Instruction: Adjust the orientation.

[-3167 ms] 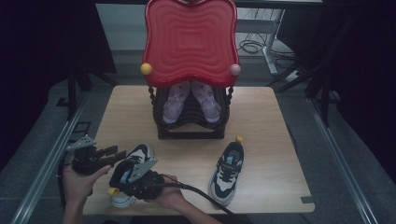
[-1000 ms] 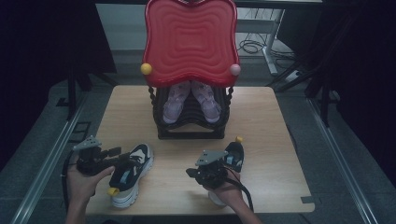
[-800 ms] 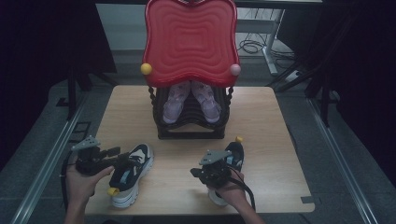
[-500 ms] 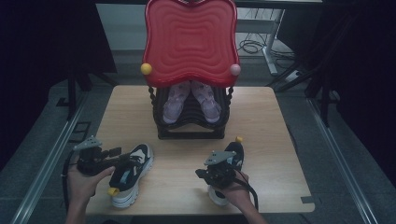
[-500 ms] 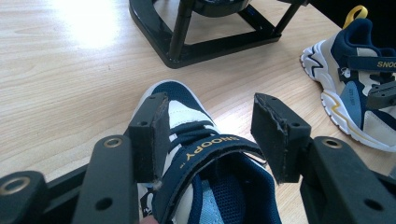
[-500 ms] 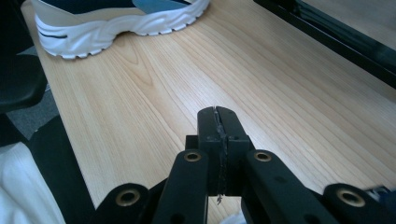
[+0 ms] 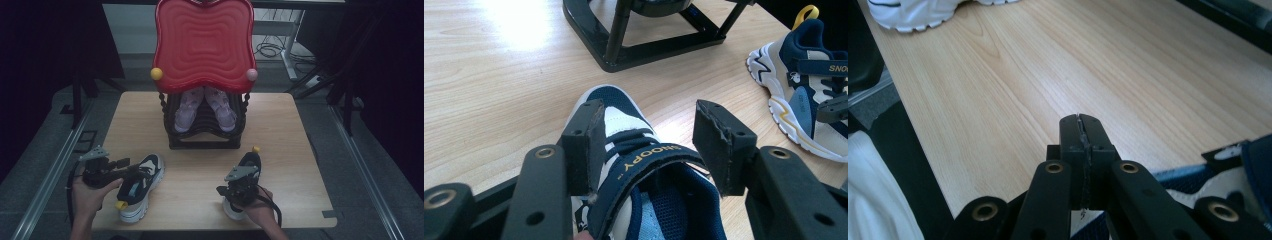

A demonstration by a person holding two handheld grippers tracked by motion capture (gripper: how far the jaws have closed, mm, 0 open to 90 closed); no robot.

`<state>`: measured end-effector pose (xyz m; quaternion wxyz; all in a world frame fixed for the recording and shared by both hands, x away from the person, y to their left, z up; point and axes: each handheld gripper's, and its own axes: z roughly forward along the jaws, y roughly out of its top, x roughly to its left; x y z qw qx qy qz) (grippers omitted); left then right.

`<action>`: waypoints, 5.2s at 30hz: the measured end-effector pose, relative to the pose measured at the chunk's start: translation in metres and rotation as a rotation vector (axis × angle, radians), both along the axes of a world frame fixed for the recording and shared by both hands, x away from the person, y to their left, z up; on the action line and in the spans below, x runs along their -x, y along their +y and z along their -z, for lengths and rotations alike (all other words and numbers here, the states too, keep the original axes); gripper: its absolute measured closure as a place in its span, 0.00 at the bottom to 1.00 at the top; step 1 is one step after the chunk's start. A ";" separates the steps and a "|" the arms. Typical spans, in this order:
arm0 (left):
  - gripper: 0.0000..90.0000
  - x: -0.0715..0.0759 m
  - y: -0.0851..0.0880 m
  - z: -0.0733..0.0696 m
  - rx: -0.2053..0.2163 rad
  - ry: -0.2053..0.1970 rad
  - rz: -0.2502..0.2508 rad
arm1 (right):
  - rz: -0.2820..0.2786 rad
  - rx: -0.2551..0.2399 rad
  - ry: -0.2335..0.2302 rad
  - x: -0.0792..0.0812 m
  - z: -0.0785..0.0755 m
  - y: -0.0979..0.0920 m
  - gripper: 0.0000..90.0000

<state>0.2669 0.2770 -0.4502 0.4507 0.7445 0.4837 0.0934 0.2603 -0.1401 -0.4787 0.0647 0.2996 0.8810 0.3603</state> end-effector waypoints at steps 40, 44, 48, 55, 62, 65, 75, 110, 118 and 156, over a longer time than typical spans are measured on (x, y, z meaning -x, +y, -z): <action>0.52 0.001 0.000 0.000 0.043 0.001 0.032 | 0.084 0.022 0.042 0.027 0.016 -0.051 0.99; 0.52 0.000 0.000 0.001 0.042 0.003 0.029 | 0.095 0.025 0.040 0.029 0.015 -0.062 0.99; 0.52 0.000 0.000 0.001 0.041 0.004 0.029 | 0.109 0.020 0.048 0.031 0.016 -0.074 0.99; 0.52 0.001 0.000 0.000 0.040 0.004 0.028 | 0.155 0.021 0.044 0.032 0.015 -0.098 0.99; 0.52 0.001 -0.002 0.001 0.037 0.005 0.031 | 0.195 0.021 0.042 0.027 0.015 -0.120 1.00; 0.52 0.001 -0.002 0.001 0.037 0.006 0.030 | 0.208 0.022 0.045 0.023 0.015 -0.127 1.00; 0.52 0.001 -0.002 0.001 0.037 0.006 0.028 | 0.255 0.043 0.053 0.009 0.017 -0.149 1.00; 0.52 0.000 -0.001 0.002 0.031 0.007 0.027 | 0.374 0.035 0.054 -0.045 0.019 -0.170 1.00; 0.52 0.000 0.000 0.002 0.030 0.006 0.026 | 0.389 0.040 0.048 -0.059 0.019 -0.169 1.00; 0.51 0.000 -0.001 0.003 0.026 0.011 0.026 | 0.364 0.010 0.014 -0.085 0.024 -0.158 1.00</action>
